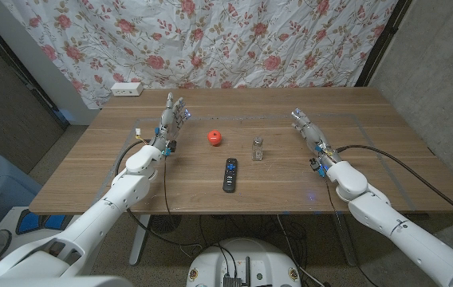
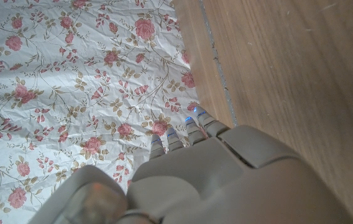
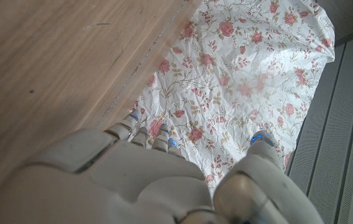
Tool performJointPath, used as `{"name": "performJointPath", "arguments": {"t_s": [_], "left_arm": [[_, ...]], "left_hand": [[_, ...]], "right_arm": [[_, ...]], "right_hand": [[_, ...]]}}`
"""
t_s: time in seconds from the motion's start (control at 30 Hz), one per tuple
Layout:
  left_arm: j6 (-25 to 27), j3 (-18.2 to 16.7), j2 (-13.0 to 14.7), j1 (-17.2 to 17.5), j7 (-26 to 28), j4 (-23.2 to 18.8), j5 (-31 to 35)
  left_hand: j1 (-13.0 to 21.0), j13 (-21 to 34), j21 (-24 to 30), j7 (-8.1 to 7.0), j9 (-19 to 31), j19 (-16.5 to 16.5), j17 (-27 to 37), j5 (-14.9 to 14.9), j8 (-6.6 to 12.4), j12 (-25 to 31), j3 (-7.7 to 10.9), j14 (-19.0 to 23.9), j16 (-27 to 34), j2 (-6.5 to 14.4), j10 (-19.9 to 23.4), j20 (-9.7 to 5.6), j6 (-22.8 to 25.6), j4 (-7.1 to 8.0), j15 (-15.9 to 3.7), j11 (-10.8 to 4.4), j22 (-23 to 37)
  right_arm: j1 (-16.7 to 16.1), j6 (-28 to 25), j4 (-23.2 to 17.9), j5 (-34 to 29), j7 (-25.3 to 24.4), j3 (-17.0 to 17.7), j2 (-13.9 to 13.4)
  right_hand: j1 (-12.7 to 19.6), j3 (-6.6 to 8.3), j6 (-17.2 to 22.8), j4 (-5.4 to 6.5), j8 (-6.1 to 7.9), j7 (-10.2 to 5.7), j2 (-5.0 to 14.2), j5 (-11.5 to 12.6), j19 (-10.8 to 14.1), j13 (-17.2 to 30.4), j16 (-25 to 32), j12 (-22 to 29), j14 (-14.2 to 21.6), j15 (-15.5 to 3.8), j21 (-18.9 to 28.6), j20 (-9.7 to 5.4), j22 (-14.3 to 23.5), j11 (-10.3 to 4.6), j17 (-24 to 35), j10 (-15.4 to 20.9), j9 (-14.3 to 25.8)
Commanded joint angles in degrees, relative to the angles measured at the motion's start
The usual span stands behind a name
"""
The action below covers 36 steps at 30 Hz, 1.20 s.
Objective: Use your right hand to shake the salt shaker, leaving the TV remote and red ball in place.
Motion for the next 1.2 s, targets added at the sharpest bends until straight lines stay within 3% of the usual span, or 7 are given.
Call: {"name": "performJointPath", "arguments": {"t_s": [0.03, 0.37, 0.87, 1.2], "left_arm": [[0.01, 0.01, -0.02, -0.01, 0.00, 0.02, 0.01], [0.01, 0.01, -0.01, -0.01, -0.01, 0.02, 0.01], [0.01, 0.01, -0.01, -0.01, -0.01, 0.01, 0.01], [0.02, 0.01, -0.01, -0.01, 0.01, 0.00, 0.01]], "left_hand": [[-0.03, 0.20, 0.26, -0.42, 0.34, 0.56, 0.34, 0.34, 0.26, 0.45, 0.02, 0.02, 0.30, 5.81, 0.06, -1.35, -0.01, 0.44, -5.98, -0.22, 0.26], [-0.03, 0.20, 0.25, -0.42, 0.34, 0.55, 0.34, 0.34, 0.22, 0.42, 0.02, 0.01, 0.30, 5.81, 0.00, -1.35, -0.08, 0.44, -5.99, -0.25, 0.26], [-0.03, 0.20, 0.26, -0.41, 0.34, 0.58, 0.34, 0.34, 0.24, 0.43, 0.02, 0.04, 0.31, 5.82, 0.03, -1.32, -0.06, 0.44, -6.08, -0.32, 0.26], [-0.03, 0.20, 0.26, -0.35, 0.34, 0.56, 0.34, 0.34, 0.27, 0.43, 0.01, 0.03, 0.30, 5.82, 0.03, -1.33, 0.03, 0.44, -6.08, -0.28, 0.26]], "right_arm": [[-0.39, 2.38, 1.13, -7.49, -2.78, -1.45, -0.81], [-0.32, 2.62, 1.44, -11.99, -5.22, -2.43, -0.68], [-0.50, 1.62, 0.91, -17.52, -8.63, -4.09, -0.32], [-0.59, -0.58, -0.36, -21.02, -9.31, -5.59, -1.18]], "right_hand": [[0.81, 0.16, -0.85, -0.66, 0.38, 0.18, -0.55, 0.34, -0.65, 0.03, 0.01, 0.06, -0.99, 0.00, 0.13, -0.23, 0.19, -0.08, 0.12, -0.84, 0.23], [1.94, 0.21, -1.31, -1.22, 0.71, 0.65, -1.28, 0.75, -1.27, 0.06, -0.08, 0.25, -2.14, -0.02, 0.07, -0.37, 0.19, -0.42, 0.13, -1.12, 0.34], [4.82, 0.43, -0.91, -1.79, 1.62, 0.48, -2.60, 2.12, -3.52, 0.05, 0.51, 1.06, -2.55, 0.57, -0.19, -0.18, 0.19, -2.59, 0.15, 0.58, 0.49], [6.04, 0.40, -0.69, -1.83, 1.85, 0.48, -3.28, 2.77, -3.34, 0.02, 0.85, 1.04, -2.20, 0.36, 0.14, -0.25, 0.19, -2.78, 0.17, 0.82, 0.52]]}}
